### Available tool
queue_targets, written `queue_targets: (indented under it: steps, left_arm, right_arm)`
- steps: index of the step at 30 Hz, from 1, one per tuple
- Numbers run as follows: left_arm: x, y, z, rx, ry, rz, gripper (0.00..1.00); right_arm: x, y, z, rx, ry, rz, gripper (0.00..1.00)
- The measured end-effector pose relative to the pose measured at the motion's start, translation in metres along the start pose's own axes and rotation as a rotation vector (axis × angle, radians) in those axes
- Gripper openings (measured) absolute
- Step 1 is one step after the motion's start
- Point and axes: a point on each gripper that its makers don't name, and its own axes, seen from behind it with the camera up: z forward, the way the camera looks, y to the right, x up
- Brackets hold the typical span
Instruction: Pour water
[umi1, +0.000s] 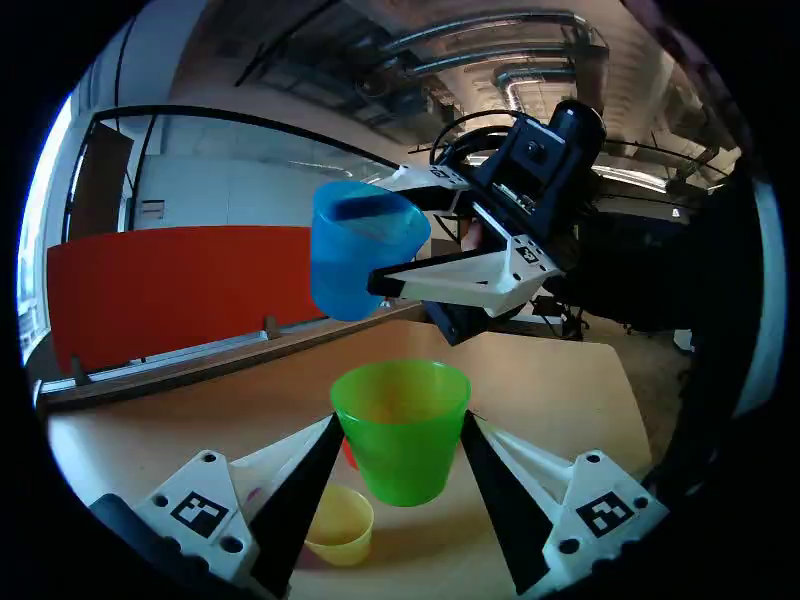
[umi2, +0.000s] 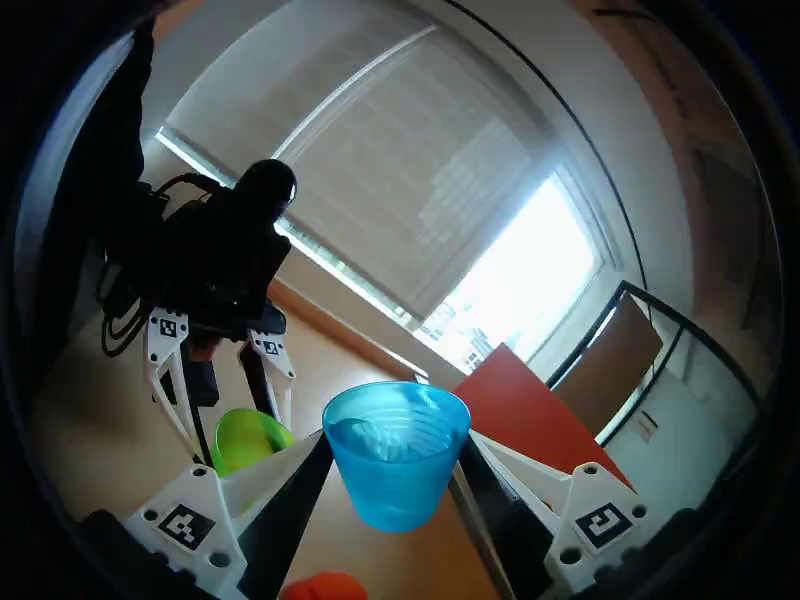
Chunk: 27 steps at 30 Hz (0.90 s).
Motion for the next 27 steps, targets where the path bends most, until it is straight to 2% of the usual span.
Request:
queue_targets:
  steps: [27]
  left_arm:
    - [0.0067, -0.0018, -0.0018, 0.009, 0.032, 0.011, 0.84]
  right_arm:
    - [0.001, -0.0018, 0.004, 0.016, -0.031, -0.107, 0.89]
